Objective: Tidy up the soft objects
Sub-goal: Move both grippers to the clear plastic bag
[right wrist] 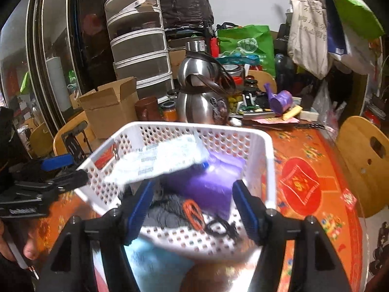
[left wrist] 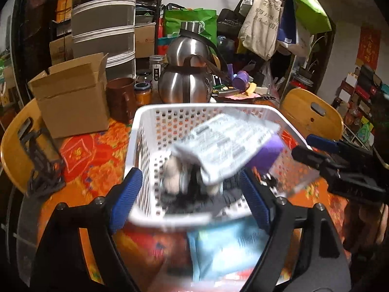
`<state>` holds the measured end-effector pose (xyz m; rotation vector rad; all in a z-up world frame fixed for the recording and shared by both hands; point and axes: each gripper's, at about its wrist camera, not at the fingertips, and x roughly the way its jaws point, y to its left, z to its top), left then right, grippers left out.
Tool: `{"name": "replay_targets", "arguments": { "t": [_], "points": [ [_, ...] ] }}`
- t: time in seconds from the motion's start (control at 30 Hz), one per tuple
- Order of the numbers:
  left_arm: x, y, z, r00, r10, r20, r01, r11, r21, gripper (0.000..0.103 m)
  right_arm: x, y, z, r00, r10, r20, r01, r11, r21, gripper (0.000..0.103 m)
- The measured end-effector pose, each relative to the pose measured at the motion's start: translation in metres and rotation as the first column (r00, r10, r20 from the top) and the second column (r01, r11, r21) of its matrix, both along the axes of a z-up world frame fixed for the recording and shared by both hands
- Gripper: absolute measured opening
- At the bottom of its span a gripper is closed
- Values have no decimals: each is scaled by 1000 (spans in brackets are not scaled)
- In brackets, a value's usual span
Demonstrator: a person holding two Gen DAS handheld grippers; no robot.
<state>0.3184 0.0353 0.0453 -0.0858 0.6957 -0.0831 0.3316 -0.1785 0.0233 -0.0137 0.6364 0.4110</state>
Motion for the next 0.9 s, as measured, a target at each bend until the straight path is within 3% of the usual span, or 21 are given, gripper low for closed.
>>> {"name": "replay_targets", "arguments": {
  "t": [0.17, 0.33, 0.5, 0.7, 0.9],
  "points": [
    [-47, 18, -17, 1000, 6, -29, -7, 999, -47, 82, -43, -20, -20, 998, -57, 1, 57, 998, 2, 77],
    [-85, 34, -57, 995, 38, -94, -45, 997, -67, 82, -89, -37, -67, 991, -108, -80, 110, 994, 21, 77],
    [-108, 47, -101, 984, 73, -165, -91, 990, -107, 82, -134, -35, -108, 976, -92, -196, 98, 995, 24, 77],
    [-114, 50, -130, 974, 69, -216, -99, 986, -134, 82, -180, -19, -126, 984, -48, -170, 52, 998, 19, 77],
    [-114, 52, -140, 972, 74, -224, -106, 985, -134, 77, -192, -2, -133, 989, -11, -147, 11, 1000, -5, 62]
  ]
}}
